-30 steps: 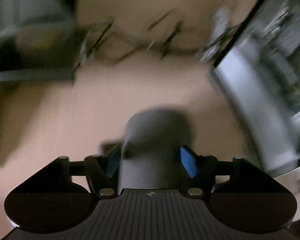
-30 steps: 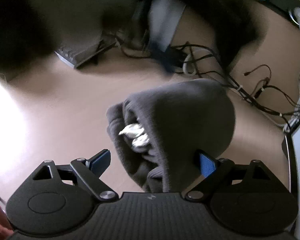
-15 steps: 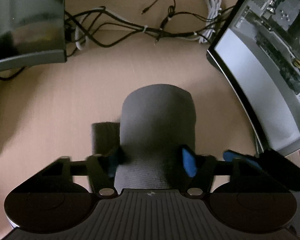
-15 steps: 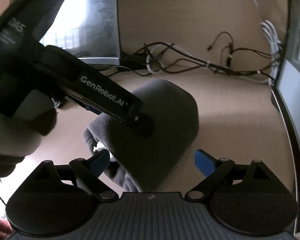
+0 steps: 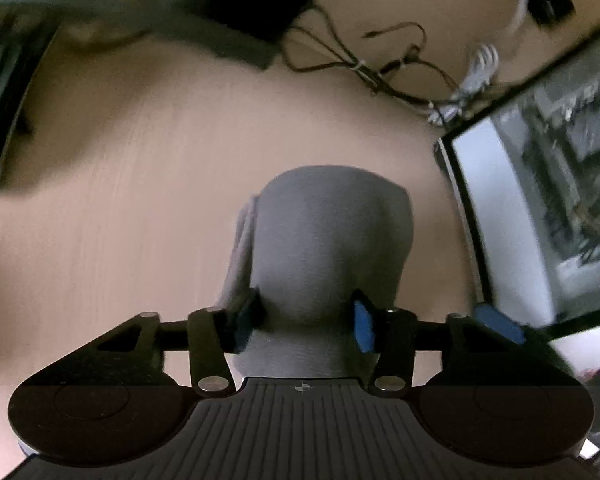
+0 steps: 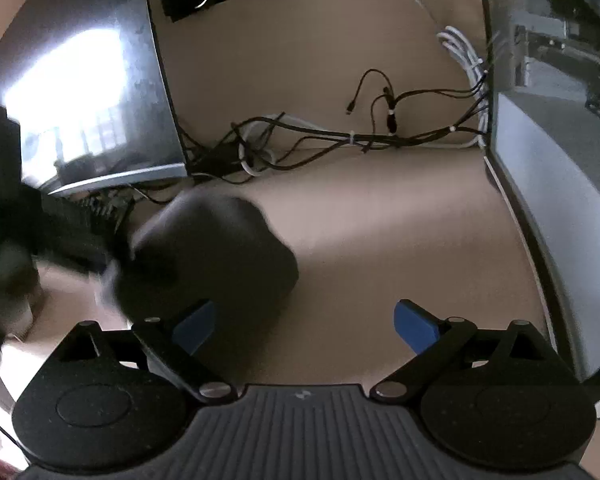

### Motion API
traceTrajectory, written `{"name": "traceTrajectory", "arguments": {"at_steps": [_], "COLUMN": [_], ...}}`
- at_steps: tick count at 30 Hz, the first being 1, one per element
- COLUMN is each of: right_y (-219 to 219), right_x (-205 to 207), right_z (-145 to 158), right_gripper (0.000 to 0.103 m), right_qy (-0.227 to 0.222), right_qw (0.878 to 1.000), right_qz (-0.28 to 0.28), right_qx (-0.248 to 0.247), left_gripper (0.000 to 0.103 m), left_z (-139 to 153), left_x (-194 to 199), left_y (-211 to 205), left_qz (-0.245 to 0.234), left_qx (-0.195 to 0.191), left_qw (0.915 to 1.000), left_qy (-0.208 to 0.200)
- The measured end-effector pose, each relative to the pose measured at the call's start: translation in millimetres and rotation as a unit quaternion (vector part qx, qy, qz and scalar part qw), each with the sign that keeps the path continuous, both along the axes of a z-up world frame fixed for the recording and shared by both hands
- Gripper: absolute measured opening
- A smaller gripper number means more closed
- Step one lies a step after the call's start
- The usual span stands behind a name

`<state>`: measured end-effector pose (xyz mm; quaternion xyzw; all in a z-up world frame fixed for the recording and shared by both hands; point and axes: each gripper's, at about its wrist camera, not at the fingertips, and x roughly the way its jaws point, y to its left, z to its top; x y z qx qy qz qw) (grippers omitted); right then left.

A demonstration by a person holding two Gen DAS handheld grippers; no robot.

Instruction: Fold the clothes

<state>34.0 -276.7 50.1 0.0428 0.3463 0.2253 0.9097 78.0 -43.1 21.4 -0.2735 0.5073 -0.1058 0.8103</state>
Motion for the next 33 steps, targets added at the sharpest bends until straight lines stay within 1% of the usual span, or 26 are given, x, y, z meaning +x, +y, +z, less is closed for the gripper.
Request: {"name": "traceTrajectory", "arguments": {"at_steps": [2, 4, 5, 7, 8, 9, 10, 11, 12, 14, 15, 16, 17, 18, 19, 20, 21, 23, 24, 25, 26, 28, 30, 32, 33], "right_y": [9.6, 22.1, 27.9, 34.2, 34.5, 34.6, 33.6, 32.4, 32.4, 37.8, 44.6, 51.8, 56.3, 60.4, 64.4, 69.8, 76.1, 83.6, 85.1, 86.5, 85.4, 79.5, 72.2, 69.2, 71.5], "right_x": [-1.0, -3.1, -4.5, -0.2, 5.8, 12.4, 20.7, 29.1, 37.3, 58.4, 66.8, 73.9, 78.9, 83.6, 88.3, 88.2, 85.7, 80.9, 79.1, 77.2, 75.1, 64.0, 47.8, 28.6, 17.0], "right_z": [3.8, 9.0, 12.8, 21.4, 24.8, 28.0, 26.8, 24.9, 19.4, 0.0, -15.3, -30.5, -40.3, -49.4, -58.5, -57.1, -52.6, -45.6, -42.0, -38.4, -34.2, -21.3, -7.7, 1.9, 2.6], "right_gripper": [0.097, 0.097, 0.097, 0.095, 0.092, 0.084, 0.076, 0.071, 0.064, 0.062, 0.062, 0.059, 0.058, 0.057, 0.057, 0.057, 0.057, 0.059, 0.06, 0.06, 0.061, 0.072, 0.072, 0.074, 0.074], "right_qy": [-0.007, -0.023, -0.036, -0.056, -0.049, -0.038, -0.018, 0.004, 0.031, 0.079, 0.109, 0.138, 0.153, 0.166, 0.179, 0.178, 0.169, 0.146, 0.135, 0.123, 0.114, 0.089, 0.062, 0.043, 0.043], "right_qw": [1.0, 0.999, 0.998, 0.997, 0.996, 0.995, 0.992, 0.989, 0.985, 0.981, 0.98, 0.978, 0.975, 0.972, 0.968, 0.97, 0.974, 0.982, 0.985, 0.987, 0.988, 0.992, 0.993, 0.994, 0.993], "right_qz": [0.022, 0.043, 0.042, 0.023, 0.017, 0.013, 0.01, 0.008, 0.004, 0.001, -0.002, -0.001, 0.002, 0.006, 0.009, 0.015, 0.022, 0.037, 0.041, 0.046, 0.045, 0.04, 0.048, 0.064, 0.077], "right_qx": [0.01, 0.022, 0.028, 0.052, 0.073, 0.096, 0.121, 0.146, 0.168, 0.178, 0.169, 0.158, 0.162, 0.168, 0.174, 0.164, 0.147, 0.116, 0.104, 0.093, 0.089, 0.086, 0.083, 0.083, 0.082], "left_gripper": [0.059, 0.067, 0.069, 0.072, 0.072, 0.074, 0.077, 0.078, 0.081, 0.085, 0.085, 0.089, 0.09, 0.089, 0.087, 0.085, 0.085, 0.086, 0.088, 0.09, 0.09, 0.094, 0.095, 0.096, 0.096], "left_z": [-5.2, -10.7, -13.0, -17.5, -17.7, -18.0, -18.0, -18.0, -18.1, -19.6, -20.6, -22.0, -22.9, -23.8, -21.9, -16.9, -9.2, 0.7, 1.7, -0.5, -4.1, -11.4, -18.6, -27.3, -27.4], "left_x": [-3.0, -3.0, -2.6, -1.7, -0.3, 1.1, 2.4, 3.7, 5.0, 5.9, 6.3, 6.9, 7.1, 7.2, 5.5, 2.7, -0.8, -3.8, -3.6, -2.1, -1.7, -0.6, -0.7, -1.3, -0.4], "left_y": [10.1, 16.5, 18.5, 22.3, 22.0, 21.6, 20.1, 18.6, 17.3, 18.3, 18.8, 17.8, 18.0, 19.8, 23.7, 26.7, 29.2, 32.9, 34.8, 36.9, 39.4, 39.2, 39.4, 46.0, 46.3], "left_qz": [0.015, 0.023, 0.023, 0.024, 0.022, 0.02, 0.015, 0.01, 0.006, 0.001, 0.0, -0.003, -0.001, 0.002, 0.009, 0.012, 0.015, 0.019, 0.02, 0.02, 0.021, 0.02, 0.019, 0.029, 0.032], "left_qx": [-0.021, -0.029, -0.033, -0.04, -0.038, -0.036, -0.03, -0.024, -0.018, -0.014, -0.012, 0.003, 0.017, 0.018, 0.012, 0.008, 0.011, 0.038, 0.05, 0.052, 0.048, 0.045, 0.041, 0.008, 0.001], "left_qw": [0.9997, 0.9993, 0.9992, 0.9989, 0.999, 0.9991, 0.9994, 0.9996, 0.9996, 0.9996, 0.9997, 0.9998, 0.9998, 0.9998, 0.9999, 0.9999, 0.9998, 0.9989, 0.9984, 0.9984, 0.9986, 0.9988, 0.999, 0.9995, 0.9994], "left_qy": [0.0, 0.001, 0.0, -0.001, -0.003, -0.005, -0.01, -0.014, -0.018, -0.023, -0.022, -0.019, -0.013, -0.003, 0.005, 0.002, -0.01, -0.022, -0.02, -0.013, -0.005, 0.003, 0.007, 0.013, 0.012]}}
